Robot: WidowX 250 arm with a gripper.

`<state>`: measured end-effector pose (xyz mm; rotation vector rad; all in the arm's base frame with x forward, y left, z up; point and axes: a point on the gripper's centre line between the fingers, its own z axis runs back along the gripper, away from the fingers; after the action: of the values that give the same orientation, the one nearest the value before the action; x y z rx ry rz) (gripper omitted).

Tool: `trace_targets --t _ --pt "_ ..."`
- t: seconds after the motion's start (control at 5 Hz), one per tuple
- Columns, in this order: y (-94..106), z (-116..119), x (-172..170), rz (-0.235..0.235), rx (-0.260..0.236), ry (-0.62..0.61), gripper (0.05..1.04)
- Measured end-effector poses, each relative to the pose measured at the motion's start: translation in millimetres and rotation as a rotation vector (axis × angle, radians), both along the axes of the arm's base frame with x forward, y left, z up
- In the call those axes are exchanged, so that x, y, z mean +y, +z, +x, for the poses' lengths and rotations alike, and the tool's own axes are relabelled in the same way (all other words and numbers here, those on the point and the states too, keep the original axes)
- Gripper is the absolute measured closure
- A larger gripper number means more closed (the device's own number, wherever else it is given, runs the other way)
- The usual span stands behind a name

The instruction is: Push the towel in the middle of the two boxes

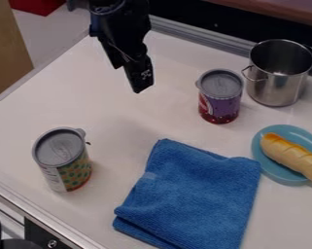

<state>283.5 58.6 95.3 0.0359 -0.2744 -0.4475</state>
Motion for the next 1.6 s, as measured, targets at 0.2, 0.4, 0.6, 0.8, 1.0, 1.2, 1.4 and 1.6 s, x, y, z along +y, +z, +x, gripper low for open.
trace_targets --t 0.2,0.4,0.6,0.8,1.0,1.2,1.4,1.6 --pt "-6.8 -5.1 -2.2 -0.014 0.030 0.002 0.083" --pt "-7.3 -20.0 -10.2 -0.057 0.063 0.001 0.083" --pt "2.0 -35.3 -17.3 -0.073 0.060 -0.009 0.083" --pt "-0.3 -52.3 -31.3 -0.093 0.087 -0.018 0.083" --pt "-7.1 -61.8 -48.6 -0.109 0.122 -0.059 0.112" --pt "-11.7 -63.5 -63.7 -0.136 0.133 -0.028 0.370" --pt "-24.0 -62.3 -76.2 -0.112 0.149 0.111 0.662" --pt "-41.2 -59.0 -87.1 -0.086 0.156 0.195 0.890"
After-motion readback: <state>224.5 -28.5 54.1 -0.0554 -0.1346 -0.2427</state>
